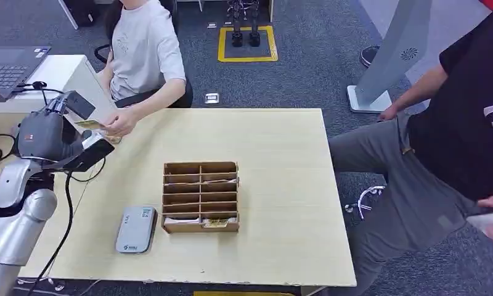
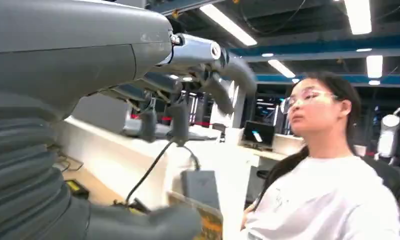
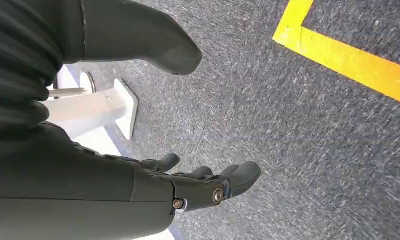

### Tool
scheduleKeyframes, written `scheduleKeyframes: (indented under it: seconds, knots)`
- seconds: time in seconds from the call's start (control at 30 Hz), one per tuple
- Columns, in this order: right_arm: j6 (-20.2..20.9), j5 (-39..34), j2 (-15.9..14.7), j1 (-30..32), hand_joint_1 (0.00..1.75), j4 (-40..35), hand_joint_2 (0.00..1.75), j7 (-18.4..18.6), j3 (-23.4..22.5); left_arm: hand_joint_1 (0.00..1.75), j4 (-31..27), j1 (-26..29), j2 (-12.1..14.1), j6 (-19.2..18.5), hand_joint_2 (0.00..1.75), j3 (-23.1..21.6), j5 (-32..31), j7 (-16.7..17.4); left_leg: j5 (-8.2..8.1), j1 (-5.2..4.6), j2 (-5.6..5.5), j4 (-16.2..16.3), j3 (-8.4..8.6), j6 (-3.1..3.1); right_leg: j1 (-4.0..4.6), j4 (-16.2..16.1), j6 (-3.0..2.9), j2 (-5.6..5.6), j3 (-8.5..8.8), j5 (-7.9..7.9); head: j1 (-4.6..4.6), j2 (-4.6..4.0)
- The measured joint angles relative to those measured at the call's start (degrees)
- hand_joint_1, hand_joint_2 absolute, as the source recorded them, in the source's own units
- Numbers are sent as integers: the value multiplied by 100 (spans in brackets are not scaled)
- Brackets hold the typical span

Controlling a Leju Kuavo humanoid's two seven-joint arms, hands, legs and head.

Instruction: Pass the card to the sensor for recognition and then transmit it.

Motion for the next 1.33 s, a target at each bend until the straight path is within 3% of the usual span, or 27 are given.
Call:
scheduleKeyframes:
  seconds: [0.1, 0.23, 0.43, 0.53, 0.6, 0.63, 0.7, 0.8, 0.93, 1.1, 1.2, 1.27, 1.33]
  knots:
    - [-22, -2, 2, 12, 0, 0, 175, 9, -33, 0, 0, 215, -46, 348, 175, 219, 42, 96, 0, 0, 1, 0, 0, 0, 0, 0, 0, 1, 0, 0, 0, 2]
    - [-105, -77, 2, 28, 0, 2, 175, -28, -74, 0, -39, 876, -149, 1209, 175, 851, 488, -3, -6, -1, 24, -4, 7, -6, -3, 1, -1, 27, 1, 0, -2, 0]
    - [-227, -175, 2, 124, 0, 22, 175, -15, -181, 0, -236, 2166, -632, 1720, 175, 2543, 1849, -553, -21, 2, 31, -5, 3, -7, -3, 0, -2, 38, -6, -11, 0, 0]
    - [-251, -260, 2, 167, 0, 50, 175, -7, -236, 0, -143, 2490, -1003, 1199, 175, 3966, 2791, -616, -28, 3, 31, -8, -2, -11, -2, 0, -2, 38, -4, -17, 0, 2]
    - [-249, -295, 2, 195, 0, 65, 175, -9, -271, 0, 306, 2476, -1165, 619, 175, 5079, 3344, -659, -30, 5, 32, -8, 0, -8, 0, 0, -3, 38, -2, -18, 0, 2]
    - [-247, -295, 2, 209, 0, 77, 175, -9, -288, 0, 617, 2430, -1237, 320, 175, 5727, 3627, -493, -30, 5, 32, -8, 4, -9, 0, 0, -7, 39, -3, -21, -2, 2]
    - [-234, -297, 2, 231, 0, 98, 175, 0, -315, 0, 1046, 2378, -1419, 142, 175, 6712, 3983, -229, -30, 2, 33, -8, 10, -8, 1, 0, -6, 37, -4, -23, -4, 2]
    - [-234, -311, 2, 242, 0, 116, 175, -17, -321, 0, 1571, 2343, -1687, 56, 175, 7594, 4028, -463, -30, 8, -10, -6, 4, -7, 4, -6, 6, -4, 1, -39, 13, 2]
    - [-232, -313, 2, 213, 0, 125, 175, -26, -323, 0, 1869, 2250, -1895, 48, 175, 8232, 3945, -479, -30, 4, -17, -4, 4, -6, 2, -6, 2, -15, 19, -35, 15, 0]
    - [-232, -315, 2, 215, 0, 129, 175, -17, -323, 0, 2018, 2161, -2002, 79, 175, 8561, 3883, -413, -30, 5, -17, -4, 10, -6, 1, -6, 2, -14, 27, -34, 15, 2]
    - [-173, -313, 2, 207, 0, 136, 175, 48, -323, 0, 2158, 2143, -2214, 849, 175, 8688, 2954, 320, -31, -4, -16, -5, 16, -4, -7, -6, 2, -13, 29, -34, 9, 2]
    - [-127, -347, 2, 209, 0, 151, 175, 159, -323, 0, 2436, 2161, -2617, 1227, 175, 8721, 2083, 830, -35, -14, -16, -4, 18, 1, -25, -6, 4, -14, 28, -35, 9, 2]
    - [-96, -424, 2, 212, 0, 160, 175, 197, -328, 0, 2882, 2166, -3076, 1528, 175, 8743, 1538, 797, -37, -37, -17, -5, 24, 15, -39, -6, 13, -16, 28, -40, 9, 2]
